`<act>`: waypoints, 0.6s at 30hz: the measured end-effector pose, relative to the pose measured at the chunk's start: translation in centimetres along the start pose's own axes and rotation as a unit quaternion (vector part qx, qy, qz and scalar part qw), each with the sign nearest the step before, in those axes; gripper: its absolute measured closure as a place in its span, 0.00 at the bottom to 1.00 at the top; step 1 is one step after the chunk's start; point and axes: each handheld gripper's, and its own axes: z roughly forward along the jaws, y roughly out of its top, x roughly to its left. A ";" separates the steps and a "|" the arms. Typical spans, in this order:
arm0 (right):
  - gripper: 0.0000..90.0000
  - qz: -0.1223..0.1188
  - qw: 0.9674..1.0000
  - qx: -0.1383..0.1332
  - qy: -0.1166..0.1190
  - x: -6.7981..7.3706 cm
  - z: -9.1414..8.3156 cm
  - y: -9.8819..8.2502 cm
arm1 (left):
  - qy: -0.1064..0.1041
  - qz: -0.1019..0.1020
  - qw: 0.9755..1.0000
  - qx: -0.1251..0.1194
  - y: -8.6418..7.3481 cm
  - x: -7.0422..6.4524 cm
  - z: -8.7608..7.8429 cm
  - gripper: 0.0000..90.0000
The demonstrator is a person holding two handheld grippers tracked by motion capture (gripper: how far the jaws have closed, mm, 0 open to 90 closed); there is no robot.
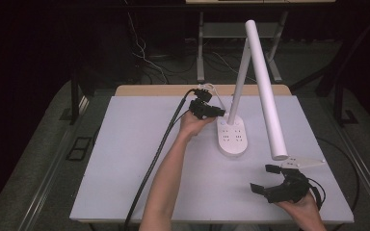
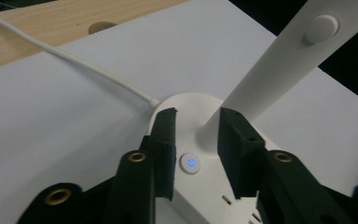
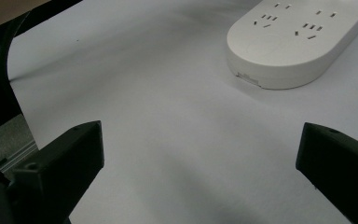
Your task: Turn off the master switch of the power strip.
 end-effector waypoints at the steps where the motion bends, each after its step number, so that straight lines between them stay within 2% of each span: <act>1: 0.00 0.000 1.000 0.000 0.000 0.0 0.0 0.0 | -0.001 -0.004 1.000 -0.001 -0.1 0.0 0.1 0.81; 8: 0.00 0.000 1.000 0.001 -0.001 0.0 0.0 0.0 | -0.002 -0.008 1.000 0.003 -0.5 0.1 0.5 0.99; 11: 0.00 0.001 1.000 0.002 -0.001 0.0 0.0 0.0 | -0.002 0.000 1.000 0.015 -0.7 0.1 0.7 1.00; 18: 0.00 0.000 1.000 0.001 -0.001 -0.1 0.0 0.0 | 0.004 0.010 1.000 0.024 -1.1 -0.3 1.6 1.00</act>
